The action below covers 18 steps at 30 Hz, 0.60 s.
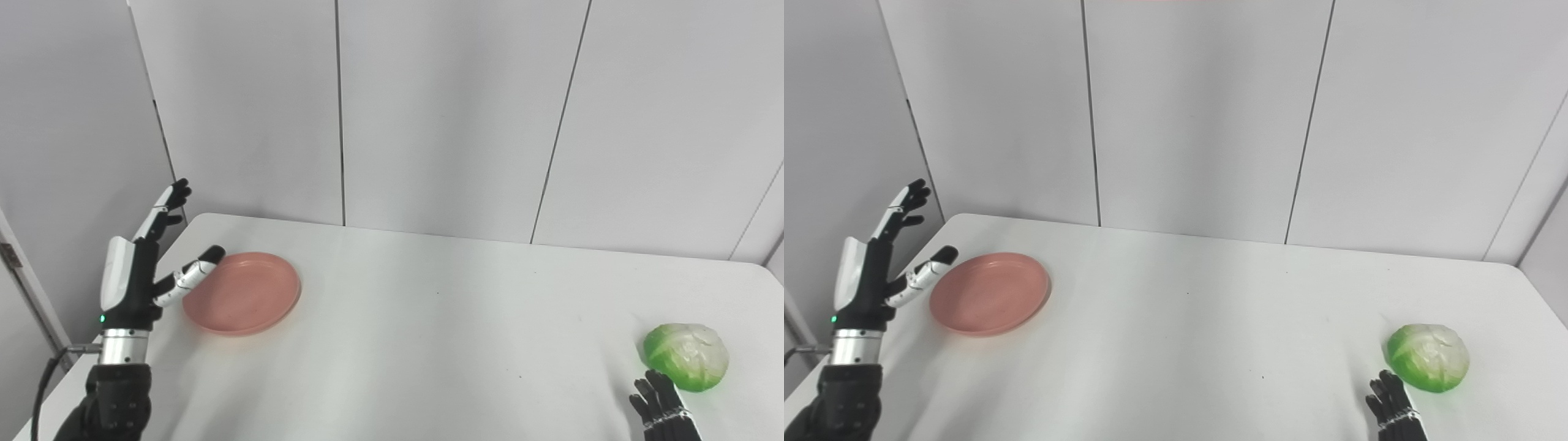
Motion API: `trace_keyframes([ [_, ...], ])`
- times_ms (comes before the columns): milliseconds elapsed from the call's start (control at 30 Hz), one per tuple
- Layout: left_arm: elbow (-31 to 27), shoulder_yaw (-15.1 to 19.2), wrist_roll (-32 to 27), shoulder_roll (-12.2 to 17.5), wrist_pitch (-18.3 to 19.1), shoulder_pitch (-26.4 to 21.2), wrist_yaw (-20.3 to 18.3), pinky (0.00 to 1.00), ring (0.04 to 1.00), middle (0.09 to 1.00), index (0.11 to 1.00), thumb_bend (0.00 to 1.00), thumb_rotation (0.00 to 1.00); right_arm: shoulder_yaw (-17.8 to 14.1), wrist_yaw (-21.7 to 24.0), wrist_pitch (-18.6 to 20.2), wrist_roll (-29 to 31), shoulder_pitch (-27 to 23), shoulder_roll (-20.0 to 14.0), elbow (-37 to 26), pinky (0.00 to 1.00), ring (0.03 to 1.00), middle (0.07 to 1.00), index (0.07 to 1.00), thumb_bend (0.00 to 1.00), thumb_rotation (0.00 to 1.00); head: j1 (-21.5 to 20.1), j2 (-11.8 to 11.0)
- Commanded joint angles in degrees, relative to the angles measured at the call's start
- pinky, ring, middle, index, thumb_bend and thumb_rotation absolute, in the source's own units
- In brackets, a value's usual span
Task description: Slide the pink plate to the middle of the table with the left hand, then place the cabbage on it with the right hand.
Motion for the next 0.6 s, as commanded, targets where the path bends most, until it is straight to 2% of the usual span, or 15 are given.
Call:
trace_keyframes([
  [0, 2.86, -0.33, -4.21, 2.72, -1.14, -4.13, -0.34, 0.75, 0.838, 0.864, 0.865, 0.79, 0.79, 0.43, -0.85, 0.70, -0.11, 1.75, 0.74, 4.59, 0.94, 0.932, 0.941, 0.887, 0.69, 0.85, -0.19, 0.00],
  [33, 4.80, -0.43, -5.84, 3.08, -1.14, -4.92, -1.21, 0.76, 0.842, 0.865, 0.868, 0.78, 0.78, 0.47, -0.92, 0.71, 0.00, 1.77, 0.77, 4.62, 0.94, 0.931, 0.940, 0.886, 0.69, 0.84, -0.19, 0.00],
  [167, 14.06, 2.86, -19.89, 2.28, -1.13, -9.62, -13.17, 0.81, 0.903, 0.906, 0.895, 0.80, 0.78, 0.63, -1.31, 0.73, -0.02, 1.93, 0.78, 4.43, 0.94, 0.925, 0.934, 0.883, 0.68, 0.85, -0.32, 0.20],
  [267, 21.35, 5.46, -27.11, 2.06, -1.11, -13.39, -20.25, 0.85, 0.925, 0.927, 0.913, 0.82, 0.79, 0.78, -1.58, 0.76, 0.10, 2.04, 0.81, 4.34, 0.93, 0.924, 0.934, 0.881, 0.67, 0.85, -0.42, 0.23],
  [367, 26.10, 7.44, -31.14, 1.93, -0.47, -15.87, -24.20, 0.84, 0.929, 0.937, 0.928, 0.81, 0.82, 0.84, -1.54, 0.75, 0.22, 2.16, 0.87, 4.16, 0.94, 0.925, 0.935, 0.882, 0.66, 0.84, -0.61, 0.33],
  [467, 30.35, 9.26, -34.43, 1.75, 0.87, -18.19, -27.34, 0.83, 0.921, 0.931, 0.942, 0.88, 0.83, 1.03, -1.76, 0.91, 0.14, 2.34, 0.82, 3.83, 0.93, 0.921, 0.933, 0.877, 0.68, 0.84, -0.73, 0.41],
  [567, 34.23, 10.81, -37.15, 1.65, 2.80, -20.39, -30.10, 0.84, 0.921, 0.926, 0.926, 0.86, 0.82, 1.27, -1.83, 1.00, 0.42, 2.53, 0.77, 3.58, 0.93, 0.918, 0.930, 0.872, 0.69, 0.83, -1.01, 0.54],
])
